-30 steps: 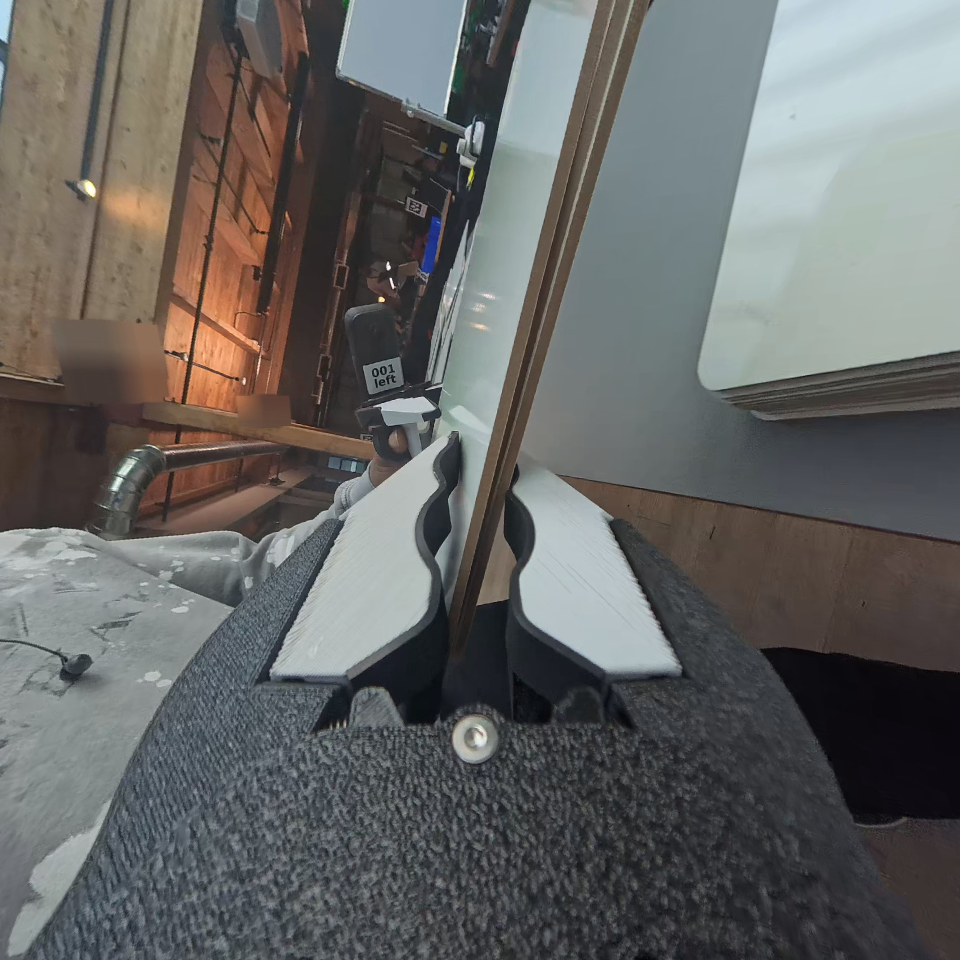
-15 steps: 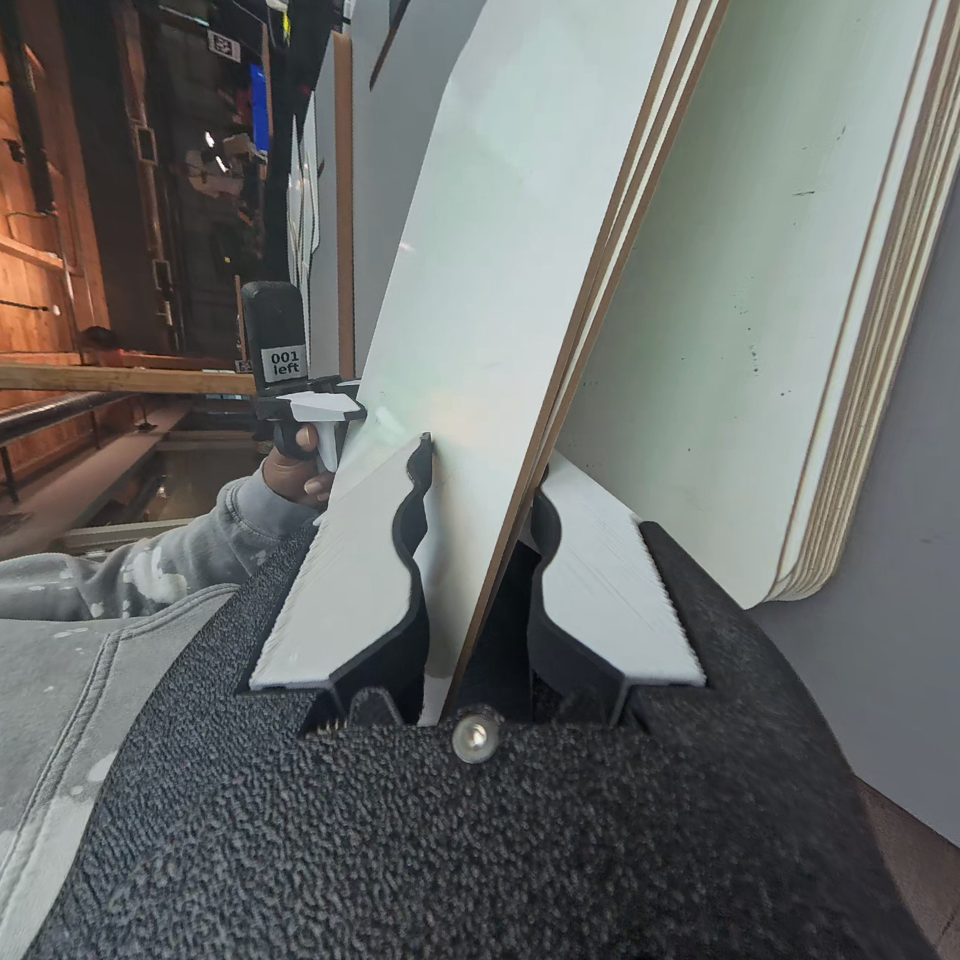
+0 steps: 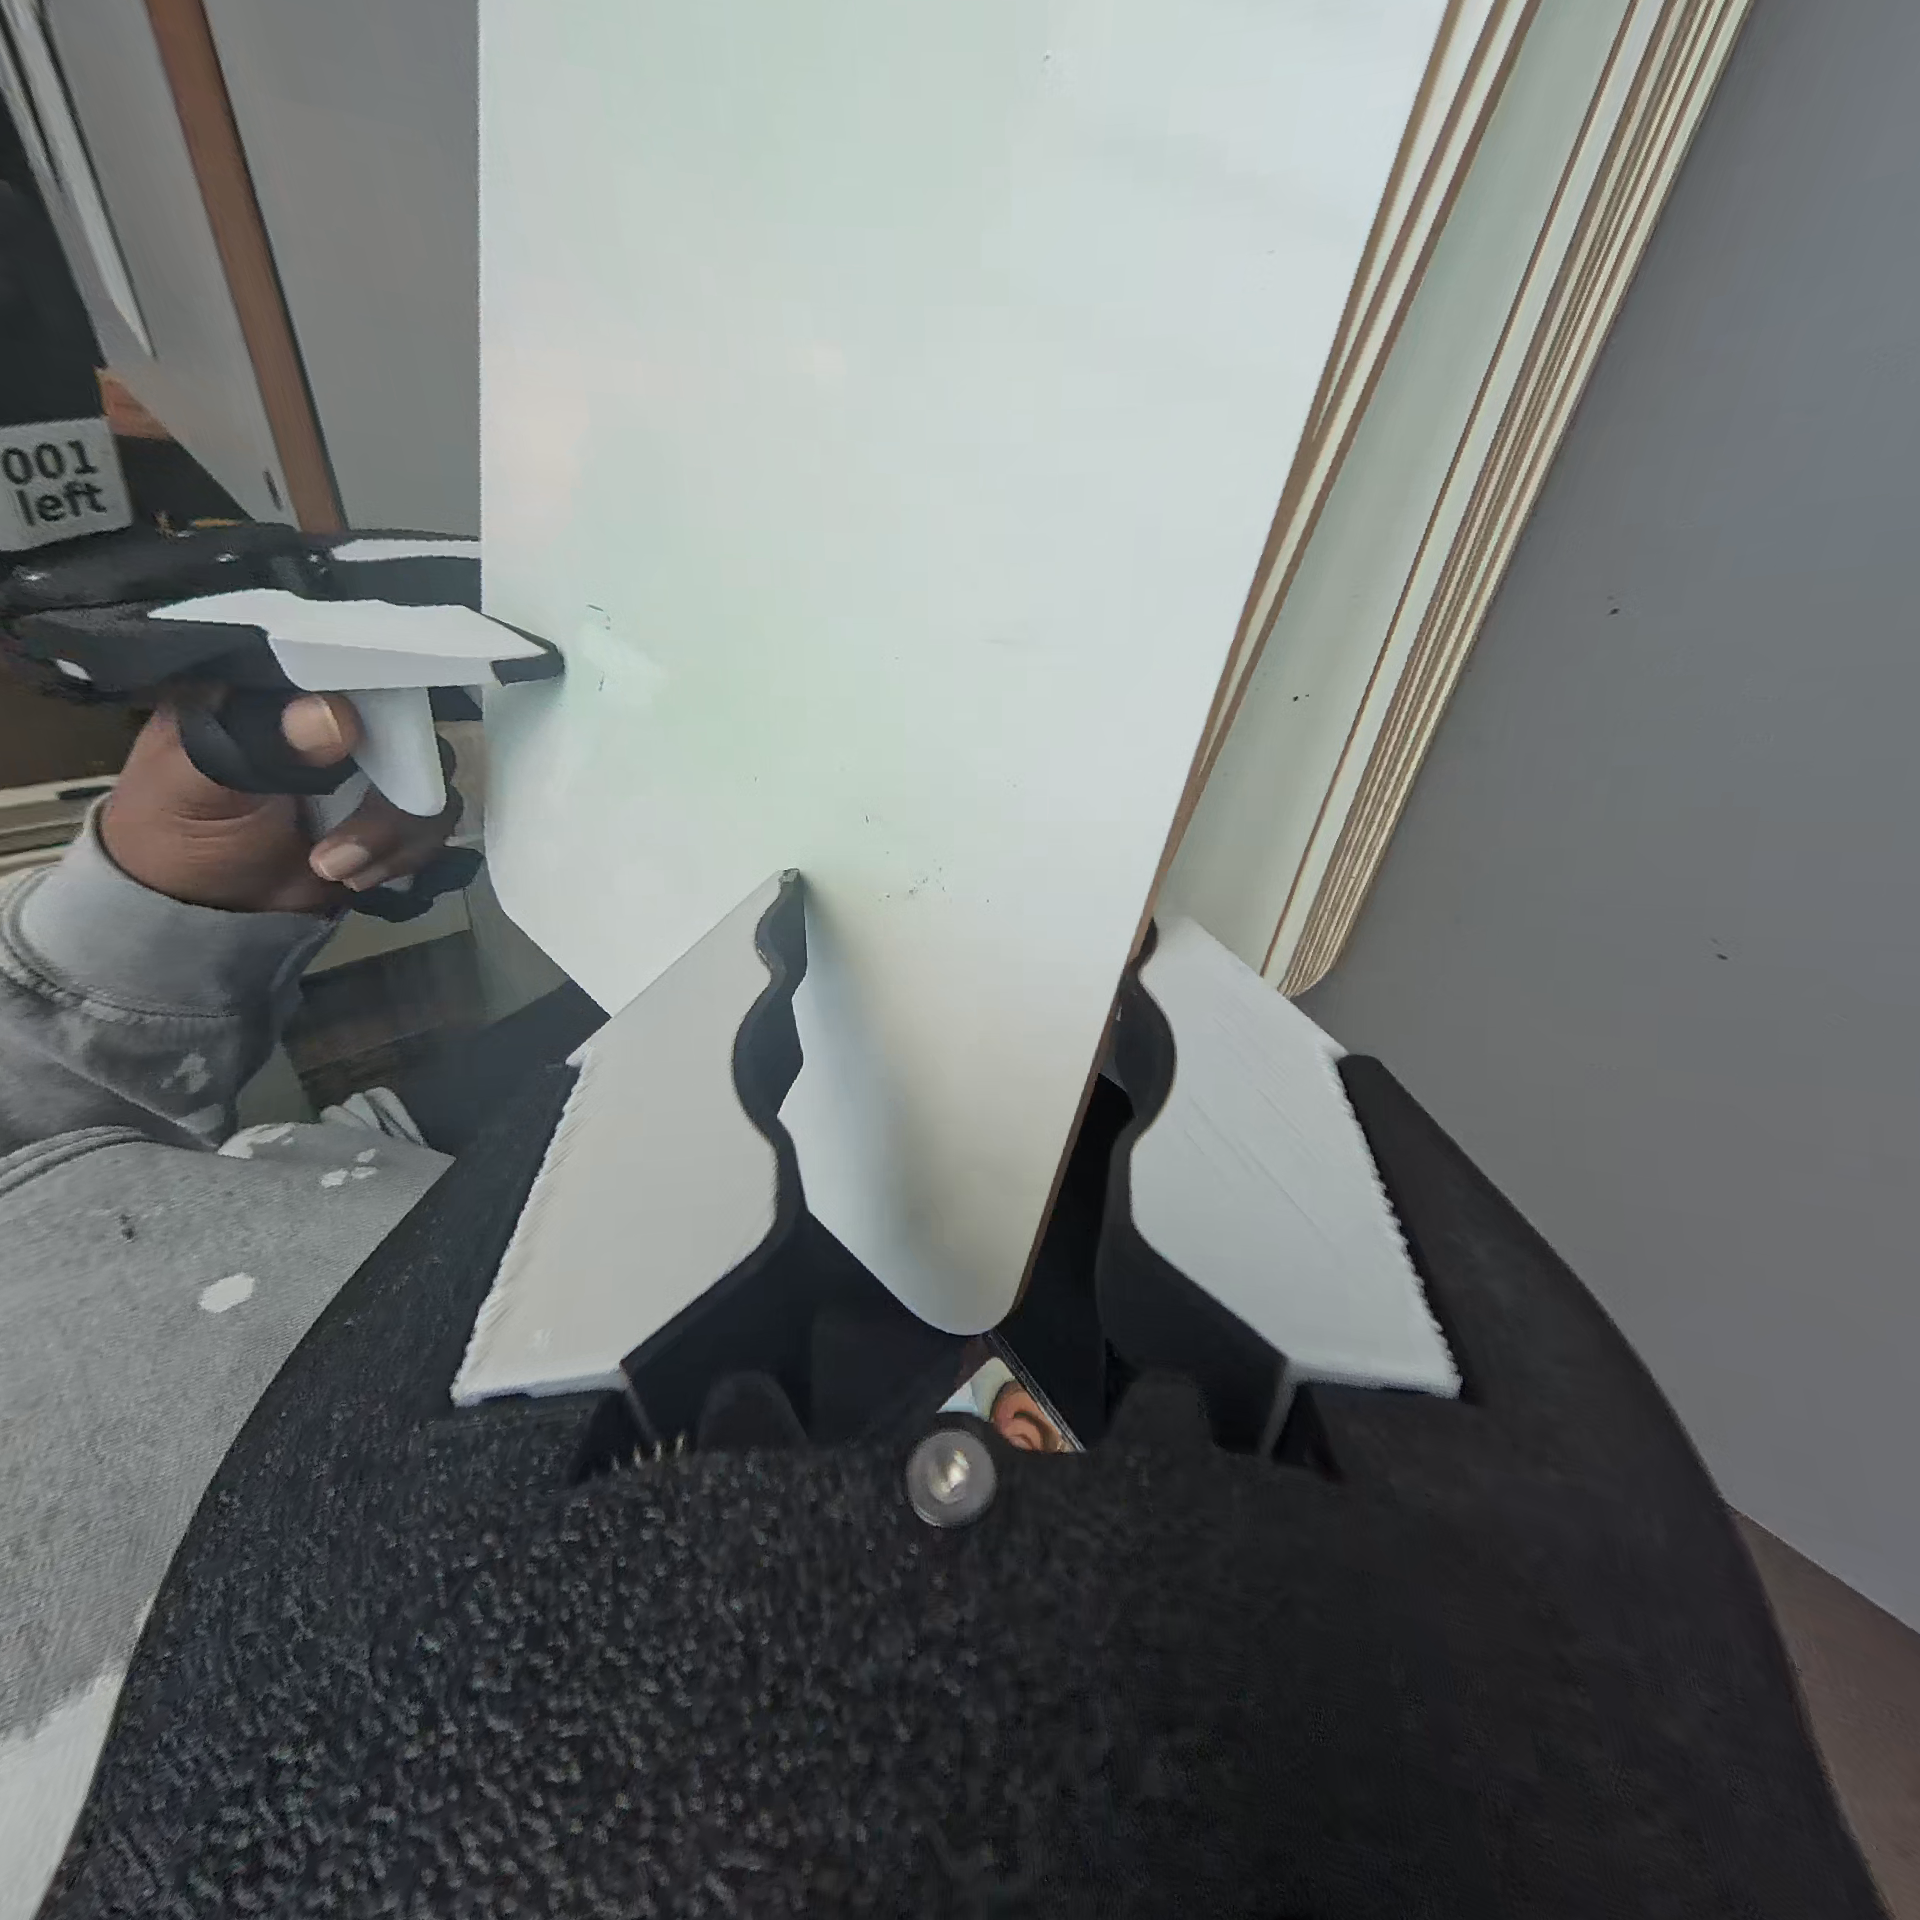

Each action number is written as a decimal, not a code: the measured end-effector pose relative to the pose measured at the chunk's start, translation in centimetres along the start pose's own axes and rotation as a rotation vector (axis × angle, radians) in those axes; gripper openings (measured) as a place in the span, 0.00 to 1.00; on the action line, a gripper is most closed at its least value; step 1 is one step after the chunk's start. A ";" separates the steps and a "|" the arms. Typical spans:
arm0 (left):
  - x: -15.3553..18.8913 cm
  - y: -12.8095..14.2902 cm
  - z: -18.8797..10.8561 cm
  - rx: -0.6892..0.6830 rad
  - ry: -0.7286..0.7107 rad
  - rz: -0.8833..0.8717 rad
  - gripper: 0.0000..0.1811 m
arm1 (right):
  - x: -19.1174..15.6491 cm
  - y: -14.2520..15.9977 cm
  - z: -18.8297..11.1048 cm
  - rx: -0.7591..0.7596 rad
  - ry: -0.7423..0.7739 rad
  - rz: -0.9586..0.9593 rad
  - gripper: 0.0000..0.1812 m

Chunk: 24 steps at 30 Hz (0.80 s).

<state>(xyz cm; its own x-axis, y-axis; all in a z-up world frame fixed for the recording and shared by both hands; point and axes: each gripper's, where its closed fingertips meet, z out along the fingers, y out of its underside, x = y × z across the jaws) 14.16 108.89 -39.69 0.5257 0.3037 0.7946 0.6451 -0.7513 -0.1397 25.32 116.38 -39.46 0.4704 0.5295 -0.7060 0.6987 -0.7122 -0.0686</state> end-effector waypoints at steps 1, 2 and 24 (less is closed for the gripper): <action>-0.1 0.1 0.1 -0.008 -0.033 0.007 0.28 | 0.2 0.1 0.1 -0.021 0.023 -0.003 0.34; -0.2 0.1 0.2 -0.010 -0.060 0.011 0.29 | 0.3 0.1 0.1 -0.033 0.044 -0.006 0.34; -2.2 -0.7 -1.2 0.097 -0.316 0.165 0.38 | 3.4 -1.7 -1.0 0.094 0.255 -0.098 0.42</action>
<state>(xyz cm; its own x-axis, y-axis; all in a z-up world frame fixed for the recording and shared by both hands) 11.86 107.99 -40.65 0.7624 0.3603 0.5375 0.5790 -0.7506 -0.3182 26.30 119.81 -41.02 0.5318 0.6880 -0.4938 0.7001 -0.6853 -0.2008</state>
